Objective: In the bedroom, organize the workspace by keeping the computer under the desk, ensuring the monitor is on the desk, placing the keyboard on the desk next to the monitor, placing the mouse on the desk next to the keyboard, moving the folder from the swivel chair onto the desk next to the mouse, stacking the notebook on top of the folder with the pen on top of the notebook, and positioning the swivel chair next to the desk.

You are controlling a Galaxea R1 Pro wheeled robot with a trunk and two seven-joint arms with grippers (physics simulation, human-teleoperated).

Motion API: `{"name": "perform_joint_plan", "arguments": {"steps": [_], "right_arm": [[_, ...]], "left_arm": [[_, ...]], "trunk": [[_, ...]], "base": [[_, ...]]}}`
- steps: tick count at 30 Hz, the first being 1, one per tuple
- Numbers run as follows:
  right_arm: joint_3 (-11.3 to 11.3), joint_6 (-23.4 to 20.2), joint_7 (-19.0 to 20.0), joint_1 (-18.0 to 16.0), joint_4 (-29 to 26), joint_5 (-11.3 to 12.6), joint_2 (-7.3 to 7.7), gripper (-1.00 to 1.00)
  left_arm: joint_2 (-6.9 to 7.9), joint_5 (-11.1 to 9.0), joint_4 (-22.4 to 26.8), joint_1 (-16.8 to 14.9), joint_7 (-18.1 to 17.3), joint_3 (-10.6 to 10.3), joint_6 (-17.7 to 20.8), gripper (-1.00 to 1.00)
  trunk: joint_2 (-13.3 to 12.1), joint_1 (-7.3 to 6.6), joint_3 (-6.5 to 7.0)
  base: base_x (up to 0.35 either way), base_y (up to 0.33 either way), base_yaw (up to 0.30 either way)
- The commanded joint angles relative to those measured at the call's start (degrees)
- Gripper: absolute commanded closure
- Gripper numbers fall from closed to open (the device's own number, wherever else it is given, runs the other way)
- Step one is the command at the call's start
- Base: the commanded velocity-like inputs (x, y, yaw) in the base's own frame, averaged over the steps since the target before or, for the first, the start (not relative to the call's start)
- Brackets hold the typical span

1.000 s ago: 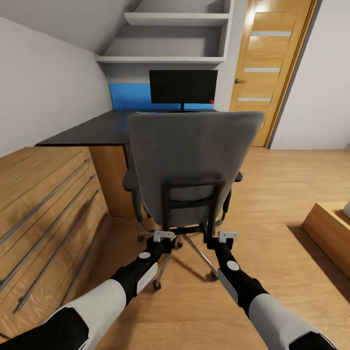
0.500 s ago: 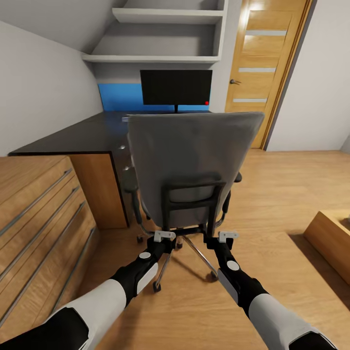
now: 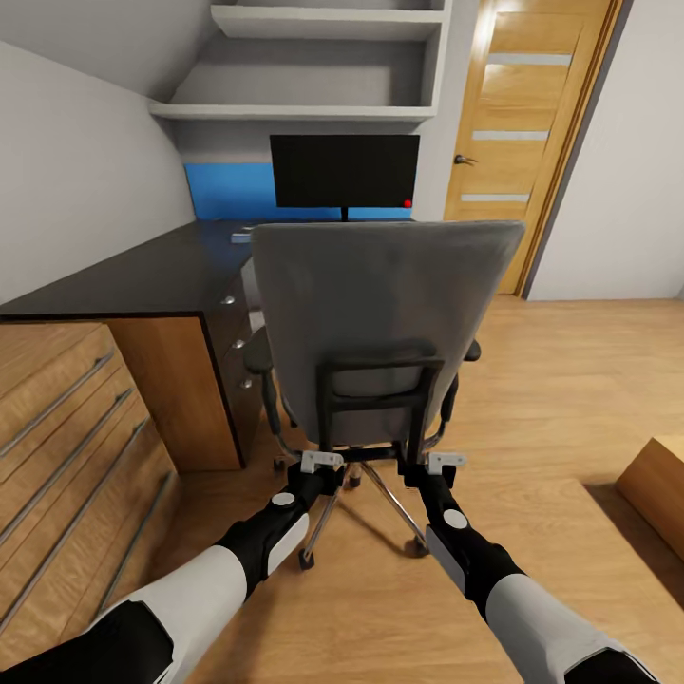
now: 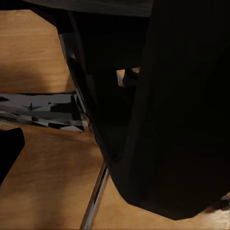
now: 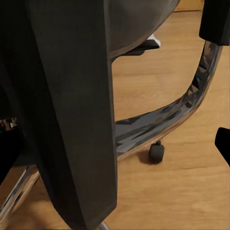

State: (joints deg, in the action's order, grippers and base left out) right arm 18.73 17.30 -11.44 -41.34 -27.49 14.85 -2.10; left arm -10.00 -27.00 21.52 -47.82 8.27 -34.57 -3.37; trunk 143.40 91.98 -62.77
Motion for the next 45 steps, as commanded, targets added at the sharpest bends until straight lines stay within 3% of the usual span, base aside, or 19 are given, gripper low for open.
{"name": "perform_joint_plan", "arguments": {"steps": [1, 12, 45], "right_arm": [[0.5, 0.2, -0.4, -0.1, 0.0, 0.5, 0.06, -1.00], [0.5, 0.2, -0.3, -0.1, 0.1, 0.5, 0.07, -1.00], [0.8, 0.2, -0.4, -0.1, 0.1, 0.5, -0.26, -1.00]], "left_arm": [[0.00, -0.6, -0.1, -0.1, 0.4, -0.3, -0.3, -1.00], [0.00, -0.6, -0.1, -0.1, 0.4, -0.3, -0.4, -1.00], [0.00, -0.9, -0.1, -0.1, 0.4, -0.1, -0.3, -1.00]], "trunk": [[0.0, 0.03, -0.05], [0.0, 0.03, 0.11], [0.0, 0.03, 0.12]], "base": [[0.321, 0.000, -0.027], [0.321, 0.000, -0.112], [0.321, 0.000, 0.000]]}}
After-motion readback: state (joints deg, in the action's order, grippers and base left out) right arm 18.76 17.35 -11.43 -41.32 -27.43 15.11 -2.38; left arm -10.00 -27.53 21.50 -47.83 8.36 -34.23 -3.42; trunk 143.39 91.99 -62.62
